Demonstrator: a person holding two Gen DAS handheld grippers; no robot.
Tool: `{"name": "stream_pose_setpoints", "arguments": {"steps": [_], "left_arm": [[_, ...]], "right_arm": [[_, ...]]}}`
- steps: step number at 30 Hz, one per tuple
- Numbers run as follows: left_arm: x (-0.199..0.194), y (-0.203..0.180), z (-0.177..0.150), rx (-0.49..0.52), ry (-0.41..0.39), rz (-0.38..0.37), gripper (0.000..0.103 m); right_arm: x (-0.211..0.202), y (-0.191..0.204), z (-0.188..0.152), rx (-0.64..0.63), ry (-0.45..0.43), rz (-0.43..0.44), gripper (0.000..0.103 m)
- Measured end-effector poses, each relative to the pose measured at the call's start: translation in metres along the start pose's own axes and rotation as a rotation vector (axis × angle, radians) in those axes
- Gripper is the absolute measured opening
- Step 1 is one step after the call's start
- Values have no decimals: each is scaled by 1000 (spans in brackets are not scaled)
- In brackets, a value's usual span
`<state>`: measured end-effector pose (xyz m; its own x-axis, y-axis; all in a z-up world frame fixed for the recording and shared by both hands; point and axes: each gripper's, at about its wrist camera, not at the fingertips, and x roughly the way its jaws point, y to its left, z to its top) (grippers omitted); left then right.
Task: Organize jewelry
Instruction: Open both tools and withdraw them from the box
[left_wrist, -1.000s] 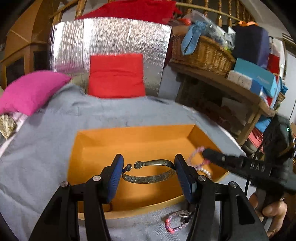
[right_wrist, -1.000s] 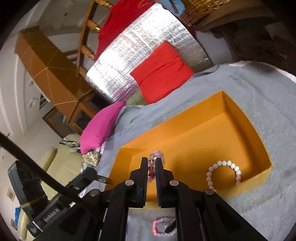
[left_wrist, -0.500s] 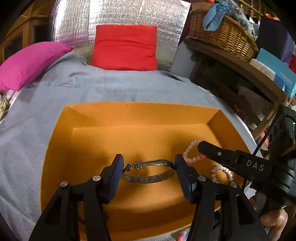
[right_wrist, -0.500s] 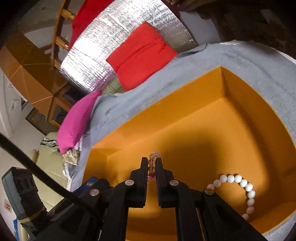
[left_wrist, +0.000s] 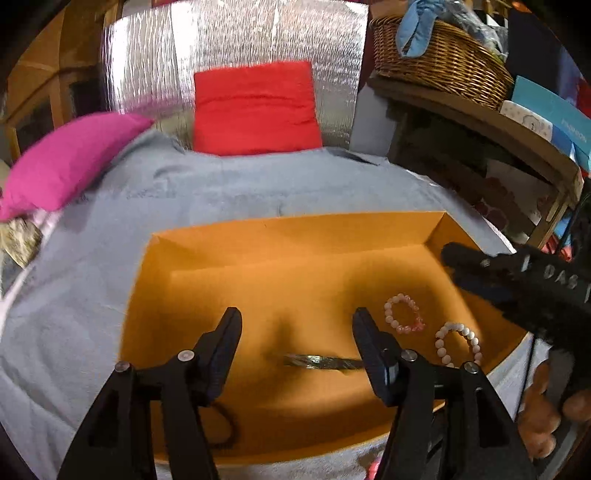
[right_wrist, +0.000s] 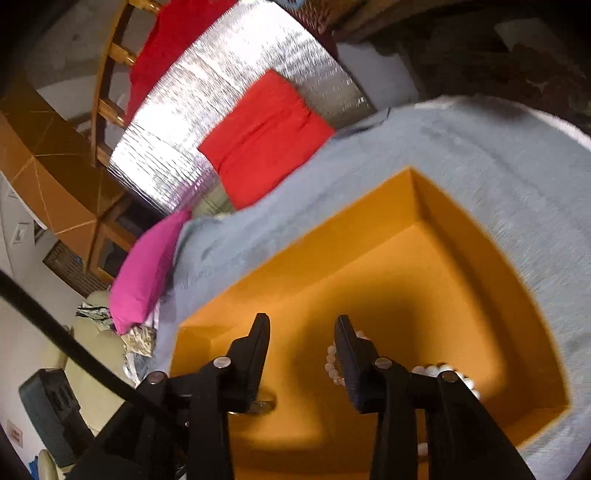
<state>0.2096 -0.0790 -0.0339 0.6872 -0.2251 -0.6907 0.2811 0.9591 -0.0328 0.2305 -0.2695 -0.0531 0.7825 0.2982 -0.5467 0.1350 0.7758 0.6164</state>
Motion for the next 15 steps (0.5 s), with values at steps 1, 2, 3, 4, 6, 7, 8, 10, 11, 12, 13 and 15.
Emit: {"name": "stream_pose_setpoints", "arguments": {"steps": [1,2,3,4,6,7,8,10,11,12,13,15], "left_arm": [[-5,1,-1,4,-8,8,64],[-10,3,-2,2,-14,18,65],[-15,5,-5,-4,-17,28,68],[-19,7,-7,-9,-19,36,72],[-27,9,-13,-12,-23,63,73],[-32,10,-18,-11,-21,80,73],[-36,10,-23,-9,-17,96,73],[-44,9,-31,-7,-9,108,73],[-48,7,-35,-9,-1,111,73],[-52,6,-39,-12,5,115,73],[-55,5,-41,-15,9,118,73],[-65,4,-51,-21,15,123,73]], "right_arm": [[-7,0,1,-1,-9,8,39],[-14,0,1,0,-15,14,39],[-20,0,1,1,-17,18,39],[-28,-1,0,-1,-19,22,39],[-41,1,-1,-14,-26,22,40],[-51,2,-3,-27,-35,17,41],[-57,3,-5,-35,-40,10,42],[-69,6,-9,-51,-51,-3,42],[-76,7,-12,-63,-56,-13,42],[-81,9,-15,-74,-59,-20,42],[-87,12,-20,-95,-56,-26,42],[-94,17,-29,-129,-43,-25,43]]}}
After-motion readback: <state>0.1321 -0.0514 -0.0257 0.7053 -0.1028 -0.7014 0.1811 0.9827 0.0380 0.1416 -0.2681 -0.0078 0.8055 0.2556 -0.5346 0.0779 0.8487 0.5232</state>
